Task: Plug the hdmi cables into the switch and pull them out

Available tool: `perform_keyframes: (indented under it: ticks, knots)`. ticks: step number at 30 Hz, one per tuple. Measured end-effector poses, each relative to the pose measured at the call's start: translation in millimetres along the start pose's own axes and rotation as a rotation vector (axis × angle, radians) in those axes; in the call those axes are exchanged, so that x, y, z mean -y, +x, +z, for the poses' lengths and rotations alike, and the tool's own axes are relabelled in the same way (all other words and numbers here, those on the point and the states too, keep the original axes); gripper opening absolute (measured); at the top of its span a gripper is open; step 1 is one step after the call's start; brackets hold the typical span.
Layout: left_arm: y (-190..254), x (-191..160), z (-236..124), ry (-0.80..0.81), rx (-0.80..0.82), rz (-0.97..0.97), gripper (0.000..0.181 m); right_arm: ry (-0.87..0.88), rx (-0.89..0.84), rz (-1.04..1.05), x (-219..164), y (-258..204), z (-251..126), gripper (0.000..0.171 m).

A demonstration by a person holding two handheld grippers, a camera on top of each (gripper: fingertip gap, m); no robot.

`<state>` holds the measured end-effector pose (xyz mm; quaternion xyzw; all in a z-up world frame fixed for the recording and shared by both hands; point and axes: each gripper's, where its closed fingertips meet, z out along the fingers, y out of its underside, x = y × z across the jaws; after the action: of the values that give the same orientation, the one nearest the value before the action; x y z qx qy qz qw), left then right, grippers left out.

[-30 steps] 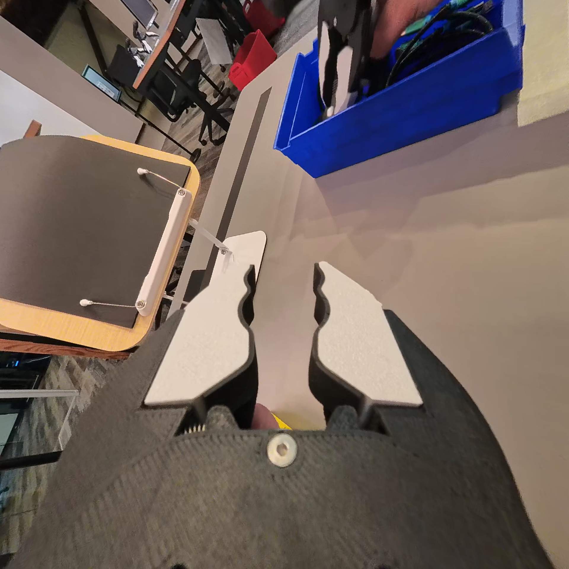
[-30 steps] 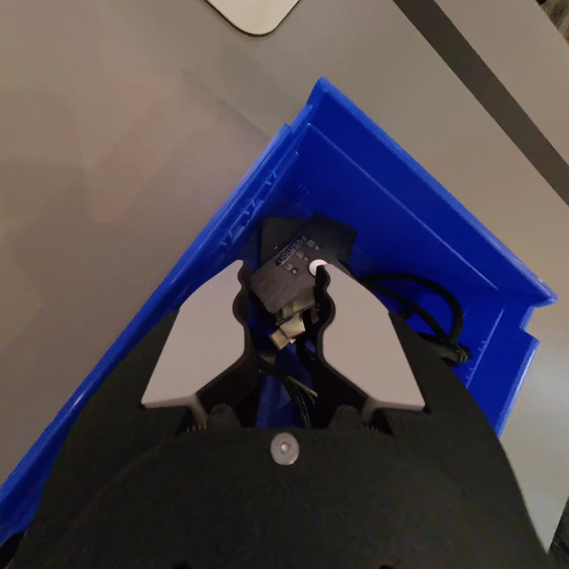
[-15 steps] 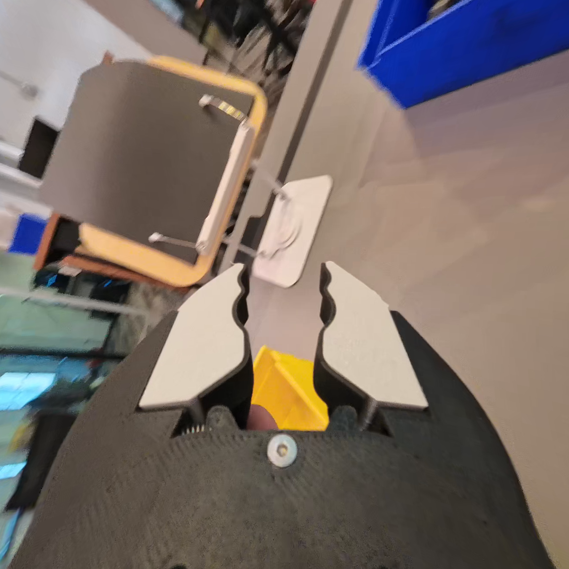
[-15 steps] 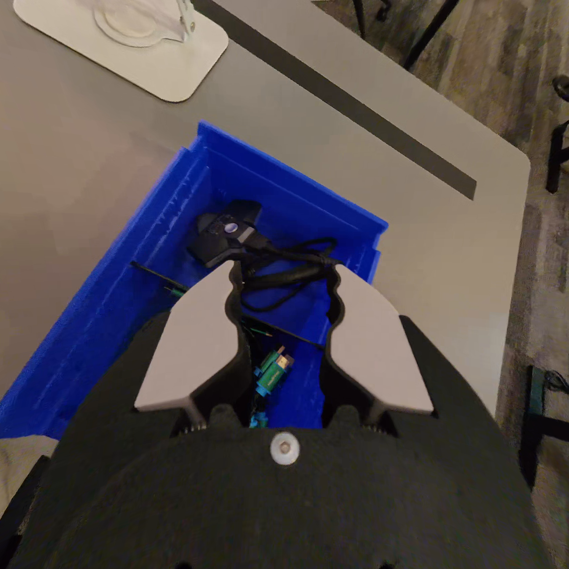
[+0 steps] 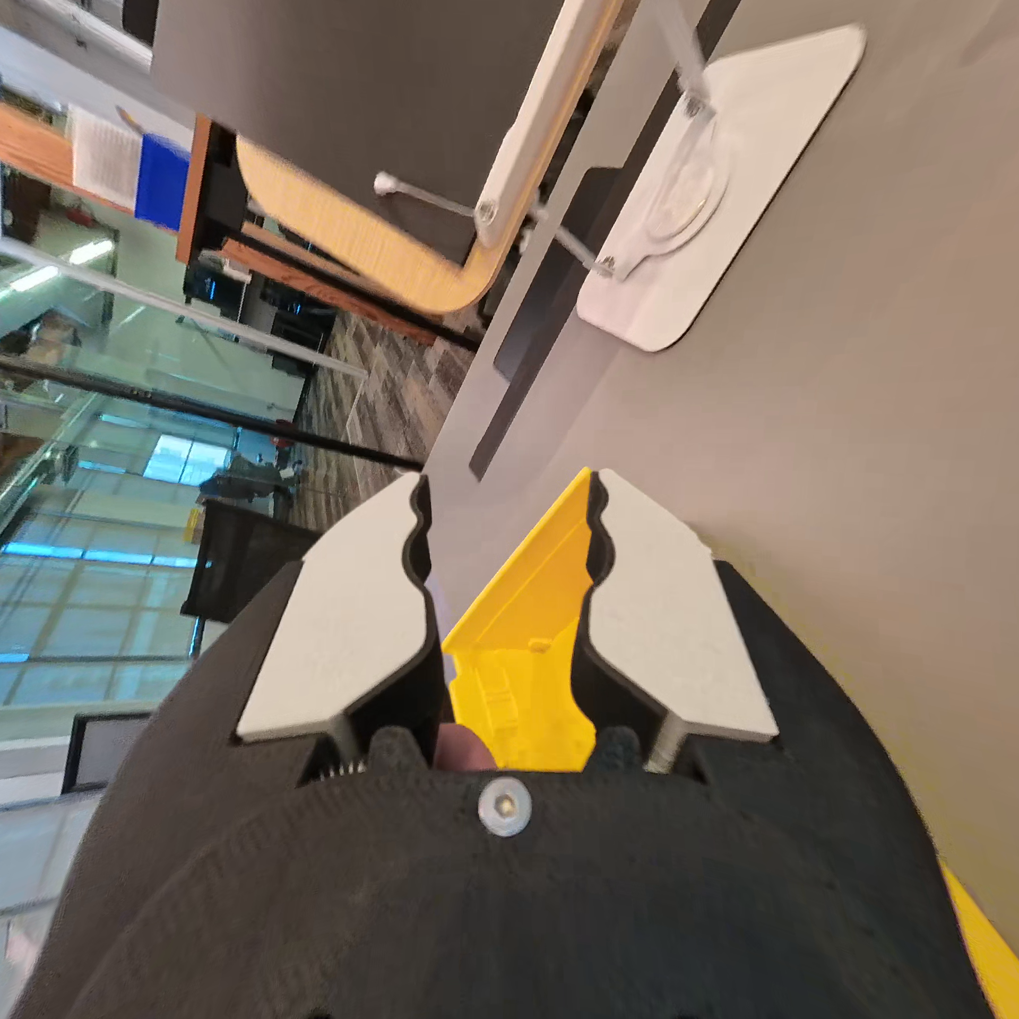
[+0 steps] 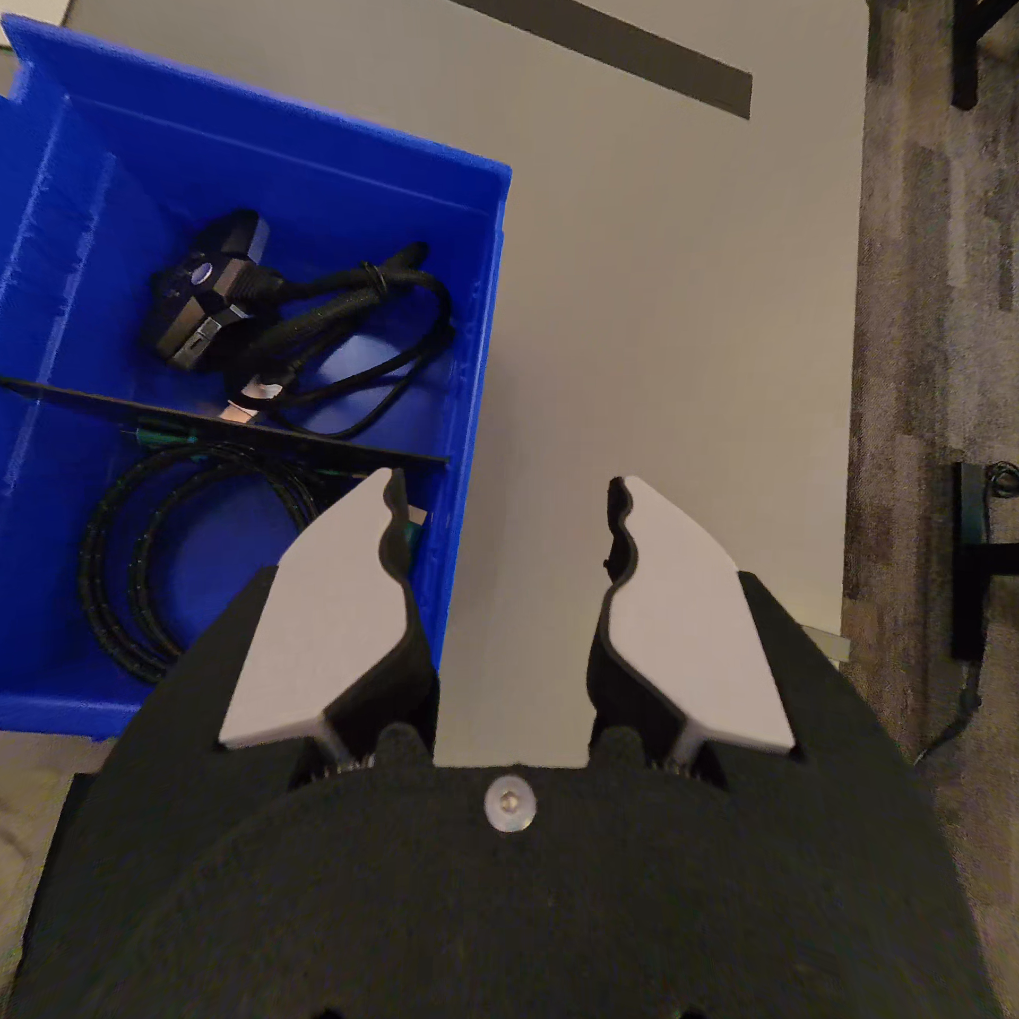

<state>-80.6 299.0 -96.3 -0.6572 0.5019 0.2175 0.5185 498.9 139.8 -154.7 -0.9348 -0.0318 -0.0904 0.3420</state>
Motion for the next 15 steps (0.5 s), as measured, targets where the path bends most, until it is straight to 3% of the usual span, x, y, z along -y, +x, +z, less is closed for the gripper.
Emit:
perform_keyframes:
  ticks: [15]
  knots:
    - [-57,-120,9,-0.275,0.006,-0.199,0.06,-0.196,0.147,0.015,-43,-24,32,0.052]
